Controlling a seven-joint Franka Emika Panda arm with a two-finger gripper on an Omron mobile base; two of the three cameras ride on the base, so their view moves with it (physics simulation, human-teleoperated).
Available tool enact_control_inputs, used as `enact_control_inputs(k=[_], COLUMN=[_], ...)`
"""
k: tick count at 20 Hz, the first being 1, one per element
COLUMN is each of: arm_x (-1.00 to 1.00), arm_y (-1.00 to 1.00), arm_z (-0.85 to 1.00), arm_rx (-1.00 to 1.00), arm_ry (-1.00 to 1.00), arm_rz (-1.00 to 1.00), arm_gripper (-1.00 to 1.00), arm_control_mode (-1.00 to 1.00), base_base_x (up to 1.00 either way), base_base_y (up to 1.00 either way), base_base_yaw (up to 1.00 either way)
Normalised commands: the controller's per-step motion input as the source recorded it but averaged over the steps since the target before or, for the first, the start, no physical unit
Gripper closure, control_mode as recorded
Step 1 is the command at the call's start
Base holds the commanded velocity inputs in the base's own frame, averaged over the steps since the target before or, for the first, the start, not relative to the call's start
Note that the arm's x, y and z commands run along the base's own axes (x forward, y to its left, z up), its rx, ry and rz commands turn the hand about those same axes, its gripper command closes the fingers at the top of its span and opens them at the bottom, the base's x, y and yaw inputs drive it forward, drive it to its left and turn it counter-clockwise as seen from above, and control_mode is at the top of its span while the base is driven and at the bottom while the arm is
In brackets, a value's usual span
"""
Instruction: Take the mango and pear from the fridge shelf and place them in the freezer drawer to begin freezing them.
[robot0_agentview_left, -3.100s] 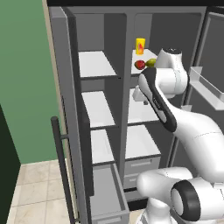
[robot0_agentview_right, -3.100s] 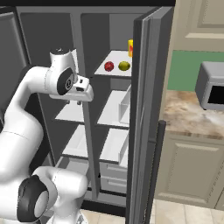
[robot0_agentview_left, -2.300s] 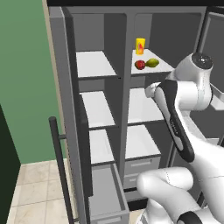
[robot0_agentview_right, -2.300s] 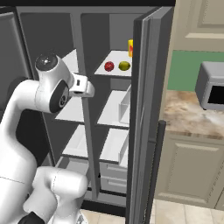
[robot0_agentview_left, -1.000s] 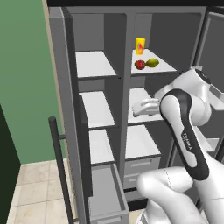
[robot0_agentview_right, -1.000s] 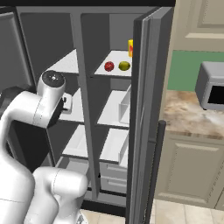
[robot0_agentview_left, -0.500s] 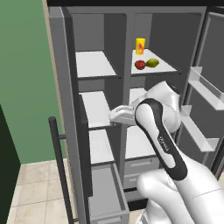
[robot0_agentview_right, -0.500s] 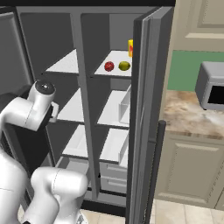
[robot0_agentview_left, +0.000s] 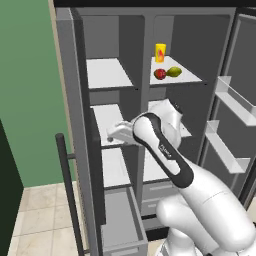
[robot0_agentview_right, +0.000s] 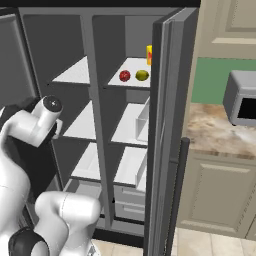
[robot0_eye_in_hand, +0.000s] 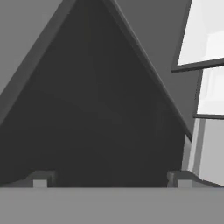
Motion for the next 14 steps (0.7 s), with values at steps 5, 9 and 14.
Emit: enact_control_inputs(k=[5,9,14], arm_x=[0.0,0.0,0.05], arm_y=[0.86,0.56,0.11], arm_z=[-0.01,0.0,0.01], arm_rx=[0.0,0.0,-0.02], arm_ry=[0.0,0.0,0.0], arm_rz=[-0.03,-0.15,-0.16], arm_gripper=[-1.0,-1.0,-1.0], arm_control_mode=[-1.0,-1.0,-1.0], base_base_x=[0.0,0.0,0.0], base_base_y=[0.0,0.0,0.0], base_base_yaw=[0.0,0.0,0.0])
